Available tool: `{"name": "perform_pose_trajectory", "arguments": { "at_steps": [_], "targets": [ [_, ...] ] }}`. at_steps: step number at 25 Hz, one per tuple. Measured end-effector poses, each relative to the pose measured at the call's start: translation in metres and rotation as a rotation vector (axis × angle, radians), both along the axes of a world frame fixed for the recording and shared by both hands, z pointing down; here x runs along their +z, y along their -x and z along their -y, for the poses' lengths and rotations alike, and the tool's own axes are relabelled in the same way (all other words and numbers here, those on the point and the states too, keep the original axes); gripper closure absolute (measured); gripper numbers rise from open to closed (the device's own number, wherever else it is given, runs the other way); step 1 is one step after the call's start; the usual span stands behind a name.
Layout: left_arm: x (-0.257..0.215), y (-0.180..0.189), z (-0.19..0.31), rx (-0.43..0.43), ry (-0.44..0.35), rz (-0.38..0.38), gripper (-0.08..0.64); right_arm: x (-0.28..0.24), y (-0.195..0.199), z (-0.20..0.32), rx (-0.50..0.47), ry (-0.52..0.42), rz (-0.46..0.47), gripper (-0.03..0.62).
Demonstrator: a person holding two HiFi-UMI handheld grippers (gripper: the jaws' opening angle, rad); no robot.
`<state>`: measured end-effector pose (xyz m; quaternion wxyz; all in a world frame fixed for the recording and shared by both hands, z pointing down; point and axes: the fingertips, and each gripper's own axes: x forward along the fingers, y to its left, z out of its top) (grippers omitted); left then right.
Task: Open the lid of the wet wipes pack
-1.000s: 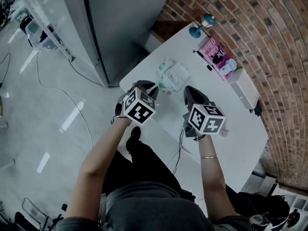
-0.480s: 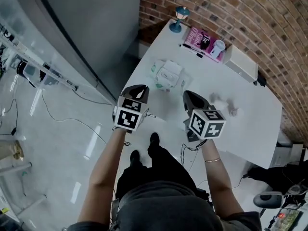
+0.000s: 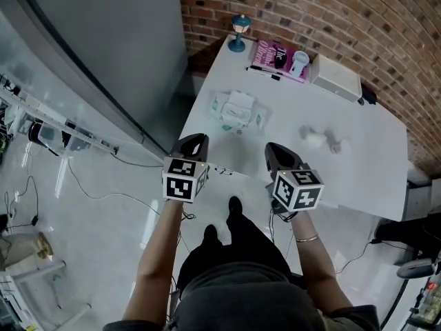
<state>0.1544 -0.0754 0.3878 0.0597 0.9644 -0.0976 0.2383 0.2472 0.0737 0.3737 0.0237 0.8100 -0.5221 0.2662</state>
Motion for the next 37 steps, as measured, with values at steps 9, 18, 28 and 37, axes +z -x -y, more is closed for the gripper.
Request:
{"name": "perform_pose_trajectory", "arguments": {
  "at_steps": [9, 18, 28, 37],
  "targets": [
    [-0.011, 0.014, -0.008, -0.011, 0.016, -0.044, 0.526, -0.005, 0.019, -0.012, -0.001, -0.031, -0.033, 0.589],
    [-0.015, 0.027, -0.013, -0.017, 0.033, -0.065, 0.526, -0.011, 0.025, -0.021, 0.023, -0.050, -0.053, 0.589],
    [-0.022, 0.028, -0.015, -0.039, 0.024, -0.086, 0.526, -0.011, 0.030, -0.019, 0.008, -0.066, -0.054, 0.589],
    [-0.020, 0.028, -0.015, -0.066, 0.037, -0.085, 0.526, -0.012, 0.028, -0.016, -0.010, -0.065, -0.052, 0.589]
  ]
}}
